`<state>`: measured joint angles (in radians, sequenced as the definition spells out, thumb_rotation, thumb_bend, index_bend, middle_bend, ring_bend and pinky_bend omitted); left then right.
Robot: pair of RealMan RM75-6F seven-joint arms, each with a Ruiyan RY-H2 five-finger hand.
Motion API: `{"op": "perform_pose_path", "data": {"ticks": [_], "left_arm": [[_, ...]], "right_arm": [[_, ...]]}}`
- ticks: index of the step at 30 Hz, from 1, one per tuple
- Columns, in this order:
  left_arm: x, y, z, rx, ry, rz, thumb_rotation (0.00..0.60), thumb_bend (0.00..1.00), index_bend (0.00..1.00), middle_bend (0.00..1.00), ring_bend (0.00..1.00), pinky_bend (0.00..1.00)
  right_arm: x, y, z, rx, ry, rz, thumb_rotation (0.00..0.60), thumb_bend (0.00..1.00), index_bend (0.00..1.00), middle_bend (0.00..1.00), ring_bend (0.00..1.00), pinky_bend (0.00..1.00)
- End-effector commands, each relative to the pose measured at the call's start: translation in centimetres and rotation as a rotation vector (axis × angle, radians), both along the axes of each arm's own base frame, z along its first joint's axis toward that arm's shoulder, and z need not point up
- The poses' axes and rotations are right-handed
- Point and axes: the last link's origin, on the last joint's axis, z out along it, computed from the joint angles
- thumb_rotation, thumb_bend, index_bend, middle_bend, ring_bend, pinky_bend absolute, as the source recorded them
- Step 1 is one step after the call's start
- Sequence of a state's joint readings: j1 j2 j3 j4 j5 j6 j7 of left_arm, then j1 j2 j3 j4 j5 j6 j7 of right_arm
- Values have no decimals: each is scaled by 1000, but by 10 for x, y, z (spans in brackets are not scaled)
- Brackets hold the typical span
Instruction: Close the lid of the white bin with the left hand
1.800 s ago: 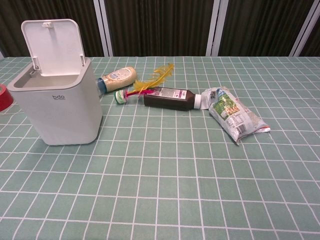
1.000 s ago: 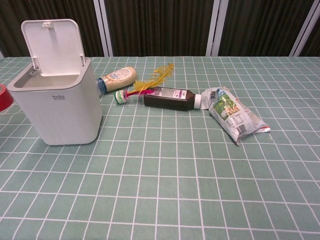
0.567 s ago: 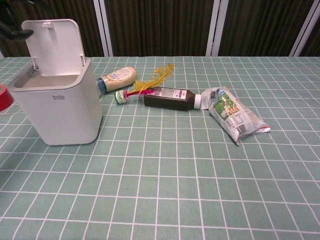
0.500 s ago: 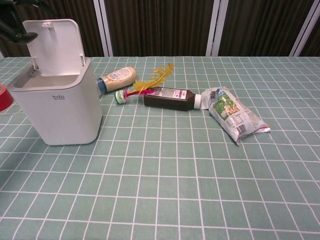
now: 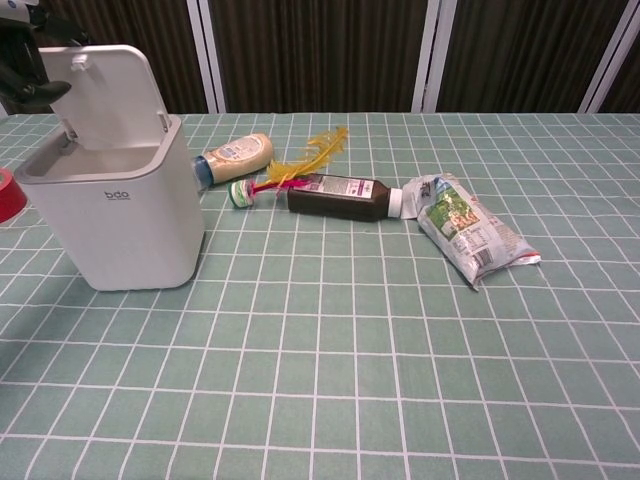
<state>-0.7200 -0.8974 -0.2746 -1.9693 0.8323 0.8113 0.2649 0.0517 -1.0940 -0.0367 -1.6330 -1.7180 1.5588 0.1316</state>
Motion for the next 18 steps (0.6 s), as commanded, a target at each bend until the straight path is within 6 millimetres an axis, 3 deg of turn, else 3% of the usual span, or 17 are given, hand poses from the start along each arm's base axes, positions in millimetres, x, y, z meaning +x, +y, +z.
{"op": "perform_pose_path", "data": {"ticks": [1, 10, 18], "left_arm": [[-3, -11, 3, -15, 32, -6, 600, 612, 245, 1000, 1000, 1000], [-15, -46, 5, -93, 108, -12, 600, 613, 226, 1000, 1000, 1000], [-33, -51, -10, -193, 193, 25, 600, 613, 225, 1000, 999, 1000]], "right_arm": [[0, 1, 0, 2, 0, 1, 600, 210, 0, 0, 0, 0], [2, 3, -1, 7, -6, 6, 600, 210, 0, 0, 0, 0], [3, 4, -2, 7, -12, 9, 600, 210, 0, 0, 0, 0]]}}
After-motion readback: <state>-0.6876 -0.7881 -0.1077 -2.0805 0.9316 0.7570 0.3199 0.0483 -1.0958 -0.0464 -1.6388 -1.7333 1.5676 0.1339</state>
